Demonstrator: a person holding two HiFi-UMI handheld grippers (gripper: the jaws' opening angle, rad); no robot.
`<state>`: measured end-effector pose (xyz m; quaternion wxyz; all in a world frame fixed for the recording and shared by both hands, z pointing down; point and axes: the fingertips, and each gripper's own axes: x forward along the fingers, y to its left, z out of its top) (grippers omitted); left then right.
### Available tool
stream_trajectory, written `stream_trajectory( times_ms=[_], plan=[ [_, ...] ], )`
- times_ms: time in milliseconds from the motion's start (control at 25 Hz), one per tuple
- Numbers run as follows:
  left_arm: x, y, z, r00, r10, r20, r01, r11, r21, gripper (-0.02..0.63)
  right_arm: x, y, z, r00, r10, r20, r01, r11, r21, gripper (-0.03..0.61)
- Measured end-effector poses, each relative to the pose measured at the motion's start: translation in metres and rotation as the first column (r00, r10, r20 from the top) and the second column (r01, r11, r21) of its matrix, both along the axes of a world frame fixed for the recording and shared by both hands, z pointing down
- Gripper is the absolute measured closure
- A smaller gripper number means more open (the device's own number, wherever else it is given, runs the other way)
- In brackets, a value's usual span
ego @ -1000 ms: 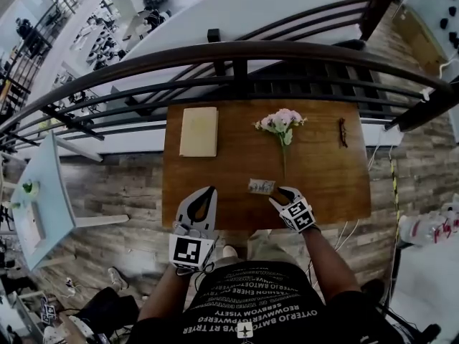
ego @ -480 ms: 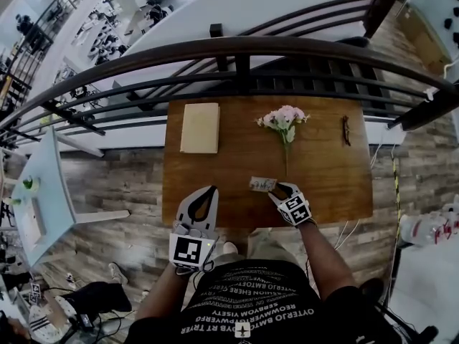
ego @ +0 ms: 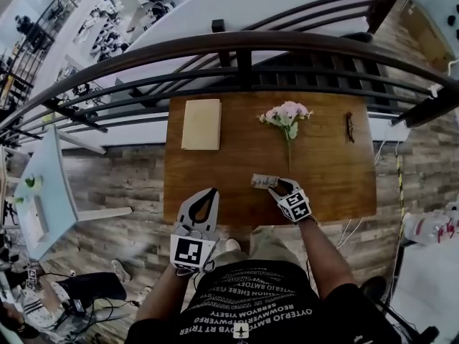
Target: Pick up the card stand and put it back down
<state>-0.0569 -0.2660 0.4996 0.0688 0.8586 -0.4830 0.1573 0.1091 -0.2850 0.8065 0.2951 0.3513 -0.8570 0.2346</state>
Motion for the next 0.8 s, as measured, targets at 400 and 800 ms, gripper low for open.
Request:
stream_trajectory(
  times_ms=[400, 800],
  plan=[
    [0.0, 0.006, 0.014, 0.999, 0.012, 0.042, -0.011, 1.0, -0.025, 0.591, -0.005, -0.006, 0.013, 0.997, -0.072, 0.006, 0.071, 0.996, 0.048, 0.376],
    [-0.002, 0.011, 0.021, 0.997, 0.019, 0.077, -0.016, 0.999, -0.036, 0.591, -0.011, -0.008, 0.017, 0.995, -0.098, 0.031, 0.095, 0.992, 0.081, 0.399]
  ],
)
